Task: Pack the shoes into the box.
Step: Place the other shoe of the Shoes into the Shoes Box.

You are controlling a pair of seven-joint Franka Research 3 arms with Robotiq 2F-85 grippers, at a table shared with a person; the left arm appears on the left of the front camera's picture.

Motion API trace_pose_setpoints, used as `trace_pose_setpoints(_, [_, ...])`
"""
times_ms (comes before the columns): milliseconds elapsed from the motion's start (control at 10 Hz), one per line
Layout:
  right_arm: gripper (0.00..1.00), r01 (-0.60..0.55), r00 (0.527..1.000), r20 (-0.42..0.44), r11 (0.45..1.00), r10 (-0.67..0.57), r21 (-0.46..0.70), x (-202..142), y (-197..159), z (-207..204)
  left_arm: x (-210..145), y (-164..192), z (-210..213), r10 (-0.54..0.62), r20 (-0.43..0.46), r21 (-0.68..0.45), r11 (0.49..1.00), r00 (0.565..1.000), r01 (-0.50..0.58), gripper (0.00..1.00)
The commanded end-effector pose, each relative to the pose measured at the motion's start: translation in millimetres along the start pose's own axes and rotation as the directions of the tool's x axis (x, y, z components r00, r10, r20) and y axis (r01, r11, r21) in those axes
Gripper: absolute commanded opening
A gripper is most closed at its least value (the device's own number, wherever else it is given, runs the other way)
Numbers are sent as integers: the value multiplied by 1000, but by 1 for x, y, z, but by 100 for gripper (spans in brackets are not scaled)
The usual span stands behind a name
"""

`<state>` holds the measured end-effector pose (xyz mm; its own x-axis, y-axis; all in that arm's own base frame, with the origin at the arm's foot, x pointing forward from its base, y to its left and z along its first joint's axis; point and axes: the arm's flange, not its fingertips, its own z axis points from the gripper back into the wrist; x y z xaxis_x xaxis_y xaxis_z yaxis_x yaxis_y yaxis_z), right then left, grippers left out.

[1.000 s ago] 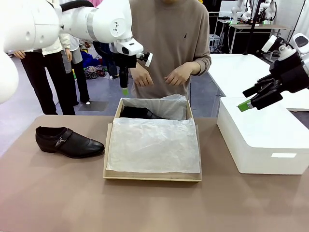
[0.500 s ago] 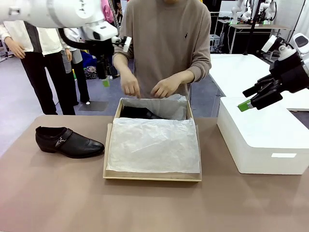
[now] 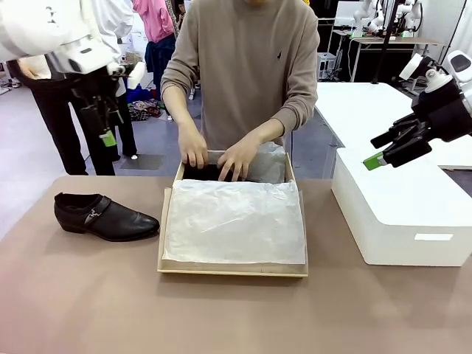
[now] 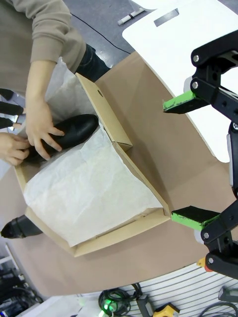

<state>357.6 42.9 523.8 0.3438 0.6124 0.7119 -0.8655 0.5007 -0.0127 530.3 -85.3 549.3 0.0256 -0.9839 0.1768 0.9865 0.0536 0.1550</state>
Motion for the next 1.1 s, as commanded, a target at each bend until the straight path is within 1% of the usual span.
trace_pose_setpoints(0, [100,-21,999,34,1000,21,13,-1,-4,-1,-23,-4,-5,-111,-40,-18,994,993,110,100])
trace_pose_setpoints(200, [100,-21,999,34,1000,21,13,-1,-4,-1,-41,-6,-16,-163,-88,-74,985,983,157,100])
trace_pose_setpoints(300, [100,-21,999,34,1000,21,13,-1,-4,-1,-45,-8,-23,-175,-90,-99,981,981,166,100])
trace_pose_setpoints(400, [100,-21,999,34,1000,21,13,-1,-4,-1,-42,-4,-31,-169,-84,-114,981,982,159,100])
trace_pose_setpoints(500, [100,-21,999,34,1000,21,13,-1,-4,-1,-42,-4,-19,-143,-76,-78,988,987,137,100])
trace_pose_setpoints(1000, [100,-21,999,34,1000,21,13,-1,-4,-1,-42,-4,-19,-143,-76,-78,988,987,137,100])
